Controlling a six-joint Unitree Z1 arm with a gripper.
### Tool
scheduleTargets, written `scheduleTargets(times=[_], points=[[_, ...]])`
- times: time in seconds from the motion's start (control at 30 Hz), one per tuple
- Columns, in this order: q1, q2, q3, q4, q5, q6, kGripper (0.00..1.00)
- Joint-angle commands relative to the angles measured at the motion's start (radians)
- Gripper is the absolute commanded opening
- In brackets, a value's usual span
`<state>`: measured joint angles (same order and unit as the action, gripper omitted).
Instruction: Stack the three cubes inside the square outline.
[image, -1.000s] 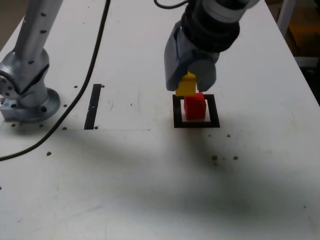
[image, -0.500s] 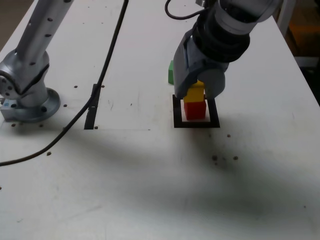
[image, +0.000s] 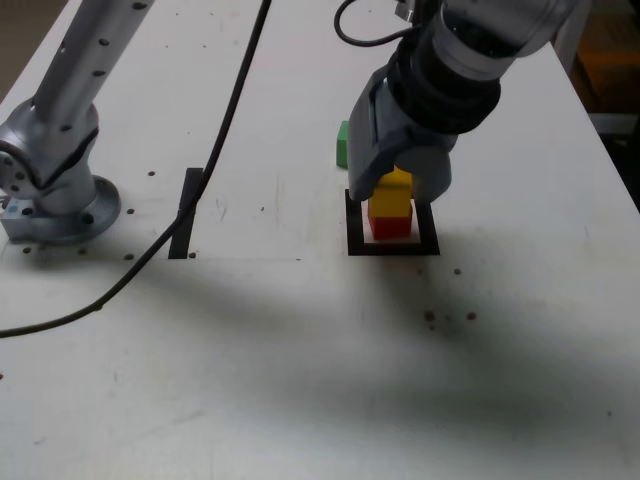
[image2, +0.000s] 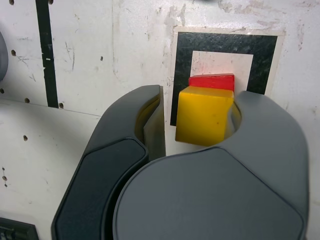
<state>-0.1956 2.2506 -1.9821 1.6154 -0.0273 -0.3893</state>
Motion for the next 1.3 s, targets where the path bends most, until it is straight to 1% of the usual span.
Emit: scheduleTargets(times=[0.0, 0.23, 0.3, 0.37, 0.47, 0.53, 0.6, 0.73, 0.8, 0.83, 0.87, 0.93, 0.97, 1.07, 1.13, 1.27], points=[[0.002, 0.001, -0.006, 0.011, 0.004, 0.002, 0.72], [0.002, -0.011, -0.001, 0.012, 0.013, 0.001, 0.95], [0.002, -0.025, 0.005, 0.013, 0.023, 0.0, 0.98], [0.002, -0.051, 0.021, 0.013, 0.04, -0.001, 1.0], [0.006, -0.12, 0.085, 0.013, 0.08, -0.002, 1.0], [0.017, -0.185, 0.164, 0.0, 0.107, 0.001, 1.0], [0.033, -0.264, 0.268, -0.039, 0.14, 0.018, 1.0], [0.057, -0.335, 0.381, -0.099, 0.173, 0.054, 0.99], [0.073, -0.357, 0.436, -0.14, 0.182, 0.071, 0.99], [0.086, -0.367, 0.474, -0.18, 0.184, 0.085, 0.99], [0.107, -0.377, 0.533, -0.253, 0.187, 0.111, 0.99], [0.153, -0.359, 0.602, -0.384, 0.189, 0.18, 0.99], [0.179, -0.334, 0.609, -0.415, 0.19, 0.221, 0.99], [0.223, -0.29, 0.62, -0.476, 0.184, 0.298, 1.0], [0.236, -0.278, 0.623, -0.505, 0.182, 0.325, 1.0], [0.255, -0.25, 0.608, -0.527, 0.181, 0.368, 0.99]])
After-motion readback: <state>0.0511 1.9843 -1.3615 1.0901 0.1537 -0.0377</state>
